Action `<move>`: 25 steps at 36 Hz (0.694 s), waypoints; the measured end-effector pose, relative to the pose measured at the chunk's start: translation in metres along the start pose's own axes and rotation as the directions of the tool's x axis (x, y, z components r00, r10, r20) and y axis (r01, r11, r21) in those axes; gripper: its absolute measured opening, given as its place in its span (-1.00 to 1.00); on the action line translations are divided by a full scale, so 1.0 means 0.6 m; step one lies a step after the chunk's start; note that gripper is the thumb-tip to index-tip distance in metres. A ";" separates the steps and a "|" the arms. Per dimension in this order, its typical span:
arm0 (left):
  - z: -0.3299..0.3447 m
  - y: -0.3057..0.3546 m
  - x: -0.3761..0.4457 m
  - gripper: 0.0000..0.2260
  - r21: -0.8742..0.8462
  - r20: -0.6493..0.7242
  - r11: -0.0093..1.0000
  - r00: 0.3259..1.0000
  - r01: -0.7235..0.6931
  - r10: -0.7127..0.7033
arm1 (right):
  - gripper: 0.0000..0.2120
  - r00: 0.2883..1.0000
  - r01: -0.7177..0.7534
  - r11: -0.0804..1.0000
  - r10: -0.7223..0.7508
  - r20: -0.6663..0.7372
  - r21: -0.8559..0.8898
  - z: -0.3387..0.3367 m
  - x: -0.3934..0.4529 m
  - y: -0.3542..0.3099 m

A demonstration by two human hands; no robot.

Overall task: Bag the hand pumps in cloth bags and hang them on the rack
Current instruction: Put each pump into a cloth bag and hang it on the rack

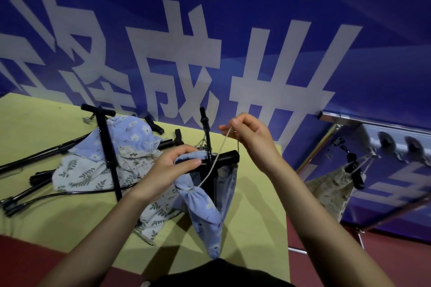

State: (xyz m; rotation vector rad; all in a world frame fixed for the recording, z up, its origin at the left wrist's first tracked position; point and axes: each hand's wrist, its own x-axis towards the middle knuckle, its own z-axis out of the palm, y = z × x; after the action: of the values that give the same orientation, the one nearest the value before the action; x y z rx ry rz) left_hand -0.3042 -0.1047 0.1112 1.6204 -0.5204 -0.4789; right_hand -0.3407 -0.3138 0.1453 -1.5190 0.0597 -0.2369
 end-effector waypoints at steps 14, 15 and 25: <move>0.001 -0.006 -0.007 -0.86 -0.076 0.051 0.997 0.999 0.011 -0.007 | -0.83 0.998 -0.062 0.996 0.062 -0.002 -0.058 -0.022 -0.008 0.015; 0.004 -0.005 -0.005 -0.81 -0.074 0.058 0.997 0.998 0.014 -0.009 | -0.84 0.998 -0.055 0.996 0.056 0.009 -0.063 -0.017 -0.008 0.018; 0.024 0.000 0.027 -0.78 -0.396 -0.050 0.902 0.977 0.171 -0.207 | -0.53 0.980 -0.161 0.968 0.180 0.084 -0.195 -0.004 -0.030 0.043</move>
State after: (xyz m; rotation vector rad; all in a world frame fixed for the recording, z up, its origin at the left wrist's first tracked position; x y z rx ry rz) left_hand -0.2995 -0.1255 0.1094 1.3029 -0.1799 -0.6091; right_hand -0.3557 -0.3121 0.1174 -1.7009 0.1349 -0.0161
